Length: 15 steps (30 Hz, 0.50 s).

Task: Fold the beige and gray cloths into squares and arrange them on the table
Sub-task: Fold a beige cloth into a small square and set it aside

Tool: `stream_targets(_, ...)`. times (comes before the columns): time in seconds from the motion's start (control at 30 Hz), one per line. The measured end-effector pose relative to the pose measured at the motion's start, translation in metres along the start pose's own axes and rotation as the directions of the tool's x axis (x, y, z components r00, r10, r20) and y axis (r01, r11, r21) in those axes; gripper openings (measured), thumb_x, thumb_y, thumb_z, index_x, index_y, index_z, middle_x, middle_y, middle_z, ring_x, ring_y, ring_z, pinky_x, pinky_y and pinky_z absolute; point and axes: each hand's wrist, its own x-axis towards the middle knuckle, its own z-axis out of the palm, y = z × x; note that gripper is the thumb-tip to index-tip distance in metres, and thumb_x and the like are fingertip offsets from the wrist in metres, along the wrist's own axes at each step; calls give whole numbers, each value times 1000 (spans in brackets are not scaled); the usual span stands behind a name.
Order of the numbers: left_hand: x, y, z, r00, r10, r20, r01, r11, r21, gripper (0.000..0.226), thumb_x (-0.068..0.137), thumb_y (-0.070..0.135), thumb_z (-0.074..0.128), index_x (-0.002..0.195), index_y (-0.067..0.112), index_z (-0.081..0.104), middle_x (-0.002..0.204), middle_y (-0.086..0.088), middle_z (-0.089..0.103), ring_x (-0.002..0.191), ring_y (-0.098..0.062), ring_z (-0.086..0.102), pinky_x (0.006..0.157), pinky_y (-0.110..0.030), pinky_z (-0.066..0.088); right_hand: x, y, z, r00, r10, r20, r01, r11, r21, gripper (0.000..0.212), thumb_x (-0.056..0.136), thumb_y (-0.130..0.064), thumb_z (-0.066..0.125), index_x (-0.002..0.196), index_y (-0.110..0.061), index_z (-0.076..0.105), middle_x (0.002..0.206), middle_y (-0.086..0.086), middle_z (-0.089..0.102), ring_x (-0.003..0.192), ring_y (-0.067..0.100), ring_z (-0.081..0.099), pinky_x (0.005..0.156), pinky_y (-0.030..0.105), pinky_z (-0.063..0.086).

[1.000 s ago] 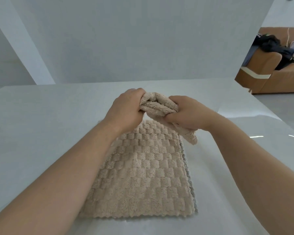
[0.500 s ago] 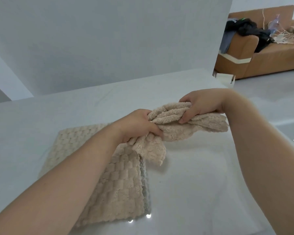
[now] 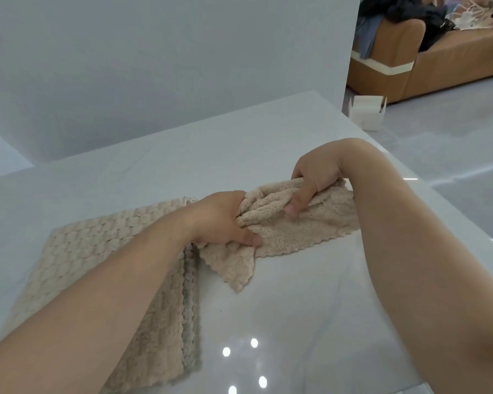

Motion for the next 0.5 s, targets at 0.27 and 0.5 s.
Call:
stream_targets(0.27,-5,-5,-6,979,17,-201,4,995,100,75,83,58,73,142,25,41,127,11,52,114,-13,53,93,-29,44,15,1,0,984,-21,-176,7,997,-80,65,75,-39,85,129,-16,56,76,-7,49,62,16,49,60,29,45)
stream_targets(0.5,9,-21,0,932,102,-347,-16,970,241,83,79,52,78,146,23,39,135,1,53,124,-19,51,101,-34,44,19,-1,6,950,-26,-310,-25,987,-158,62,73,-40,87,121,-14,58,103,-2,60,97,28,59,89,44,54)
